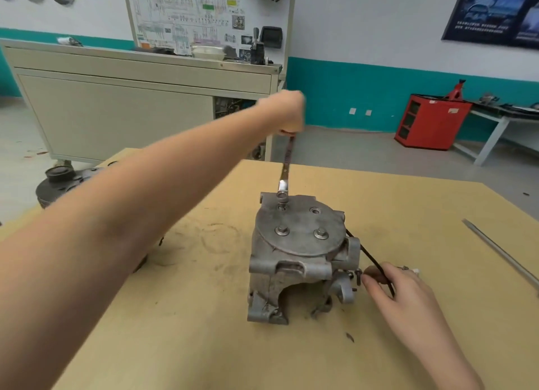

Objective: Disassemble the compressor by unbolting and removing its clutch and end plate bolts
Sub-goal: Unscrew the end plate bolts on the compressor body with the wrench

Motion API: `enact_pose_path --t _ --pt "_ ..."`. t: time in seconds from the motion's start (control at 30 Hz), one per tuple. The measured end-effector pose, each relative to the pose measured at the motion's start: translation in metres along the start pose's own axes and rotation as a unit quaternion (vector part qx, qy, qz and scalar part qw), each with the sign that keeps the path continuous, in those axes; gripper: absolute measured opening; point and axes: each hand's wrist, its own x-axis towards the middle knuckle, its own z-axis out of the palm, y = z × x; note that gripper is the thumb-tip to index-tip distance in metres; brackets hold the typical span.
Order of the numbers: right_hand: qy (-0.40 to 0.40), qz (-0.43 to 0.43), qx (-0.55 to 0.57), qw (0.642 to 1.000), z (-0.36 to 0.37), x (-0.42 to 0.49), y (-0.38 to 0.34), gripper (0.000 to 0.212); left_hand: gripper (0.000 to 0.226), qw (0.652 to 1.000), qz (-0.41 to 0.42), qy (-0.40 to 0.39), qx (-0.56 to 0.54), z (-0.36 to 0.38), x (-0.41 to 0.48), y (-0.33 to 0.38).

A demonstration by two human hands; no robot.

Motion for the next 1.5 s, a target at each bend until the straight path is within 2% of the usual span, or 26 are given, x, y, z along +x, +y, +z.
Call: enact_pose_path --t 0.03,0.13,0.17,0.23,0.27,0.33,0.4,0.47,0.63,0.8,0.93,1.0,1.1,1.23,1.33,1.5 --pt "0.002 -0.001 0.005 1.000 -0.002 0.001 0.002 0.003 0.010 0.999 -0.039 -0.009 -0.019 0.000 0.000 -0.022" --pt "0.024 -0.013 0.070 0.997 -0.017 -0.002 0.000 0.041 0.013 0.991 -0.115 -0.021 -0.060 -0.007 -0.018 -0.073" --pt "0.054 -0.039 0.110 0.992 -0.025 -0.002 -0.007 0.046 0.015 0.991 -0.121 -0.015 -0.063 -0.010 -0.026 -0.084" --pt "0.088 -0.110 0.176 0.974 -0.039 0.003 -0.032 0.042 0.015 0.991 -0.119 -0.009 -0.062 -0.016 -0.040 -0.102" --pt "0.079 -0.139 0.183 0.970 -0.043 0.009 -0.045 0.038 0.015 0.991 -0.116 -0.011 -0.060 -0.019 -0.047 -0.108" --pt "0.013 -0.180 0.129 0.975 -0.045 0.029 -0.077 0.032 0.017 0.994 -0.103 -0.018 -0.032 -0.027 -0.062 -0.114" --pt "-0.072 -0.187 0.056 0.978 -0.039 0.053 -0.104 0.032 0.018 0.996 -0.083 -0.030 0.007 -0.034 -0.073 -0.116" --pt "-0.117 -0.180 0.014 0.977 -0.030 0.072 -0.120 0.033 0.017 0.996 -0.067 -0.038 0.051 -0.044 -0.086 -0.116" --pt "-0.089 -0.194 -0.011 0.977 -0.011 0.095 -0.125 0.027 0.016 0.986 0.000 0.032 0.161 -0.066 -0.121 -0.123" --pt "-0.080 -0.230 0.043 0.969 -0.015 0.099 -0.121 0.007 0.022 0.983 0.053 0.077 0.155 -0.075 -0.149 -0.131" --pt "-0.064 -0.244 0.062 0.966 -0.023 0.099 -0.123 0.008 0.045 0.985 0.054 0.108 0.124 -0.079 -0.165 -0.126" --pt "-0.045 -0.240 0.110 0.963 -0.032 0.097 -0.121 0.010 0.052 0.983 0.064 0.137 0.100 -0.080 -0.171 -0.118" --pt "-0.011 -0.238 0.206 0.949 -0.052 0.088 -0.106 0.022 0.052 0.974 0.106 0.197 0.038 -0.075 -0.177 -0.099" --pt "0.022 -0.248 0.157 0.956 -0.077 0.075 -0.074 0.037 0.030 0.956 0.175 0.236 0.010 -0.057 -0.174 -0.073" --pt "0.046 -0.253 0.111 0.960 -0.076 0.066 -0.057 0.048 0.025 0.951 0.182 0.250 -0.005 -0.043 -0.166 -0.062" --pt "0.109 -0.229 0.183 0.950 -0.057 0.053 -0.032 0.074 0.023 0.945 0.179 0.260 -0.083 -0.026 -0.160 -0.052"
